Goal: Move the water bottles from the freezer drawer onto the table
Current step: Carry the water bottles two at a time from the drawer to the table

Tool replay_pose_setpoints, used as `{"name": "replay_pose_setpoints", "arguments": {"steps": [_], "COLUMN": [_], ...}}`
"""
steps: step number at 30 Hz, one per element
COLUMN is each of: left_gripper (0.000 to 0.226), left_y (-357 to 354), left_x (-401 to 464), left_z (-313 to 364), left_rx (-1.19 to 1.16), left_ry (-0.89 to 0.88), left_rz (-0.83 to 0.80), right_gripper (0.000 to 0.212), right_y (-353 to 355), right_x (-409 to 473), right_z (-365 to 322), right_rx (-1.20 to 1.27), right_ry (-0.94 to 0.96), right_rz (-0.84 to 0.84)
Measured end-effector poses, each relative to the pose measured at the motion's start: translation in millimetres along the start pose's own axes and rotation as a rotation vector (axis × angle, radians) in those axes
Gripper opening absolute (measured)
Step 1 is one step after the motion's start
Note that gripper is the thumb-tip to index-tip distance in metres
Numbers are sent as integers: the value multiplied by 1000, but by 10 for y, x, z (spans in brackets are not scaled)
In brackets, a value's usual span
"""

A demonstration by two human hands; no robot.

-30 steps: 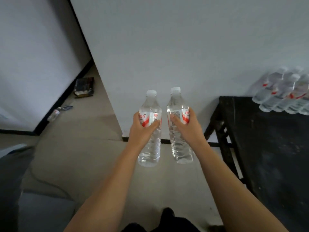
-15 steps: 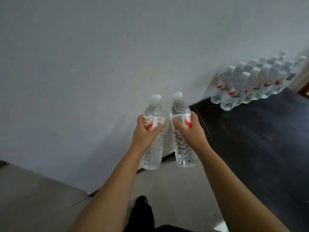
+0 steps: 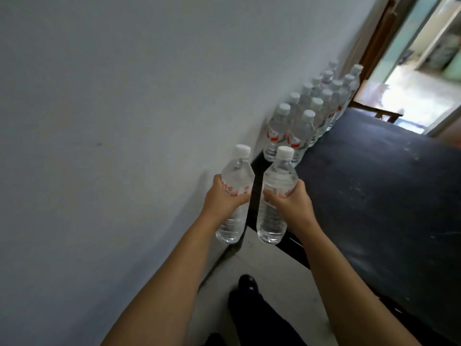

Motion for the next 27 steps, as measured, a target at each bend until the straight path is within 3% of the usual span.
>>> {"name": "replay_pose_setpoints", "arguments": {"steps": [6,10,18,22,27], "left_gripper": [70,49,34,20,41], "left_y": [-579,-939,-1398,-1544,-1643], "left_x": [727,1159,1555,1645,1655], "left_z": [221,332,457,406,319], "left_rx": [112,104,-16,-64,-110], "left_ry": [-38,-16,-29,-85,-69], "left_rz": [16,19,70,94,107], "right_gripper": [67,69,63,71,75], "right_y": [-11,-80,-341,-437,-446], "right_x": [720,1201,1689,1763,1803], "right_z": [27,65,166,267,306], "right_rx": [-45,-43,51,54,66], "right_ry": [-42,-61,-94,-96,-82], "right_rz": [69,124,214,205,216]}}
Point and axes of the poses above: each hand's wrist, its own x-axis towards the middle knuckle, its own y-axis out of the back of the hand, z = x × y, the point moved 3 cm from there along x, towards the middle knuckle, and after that the axes turned 14 degrees about z, right-handed, at the moved point
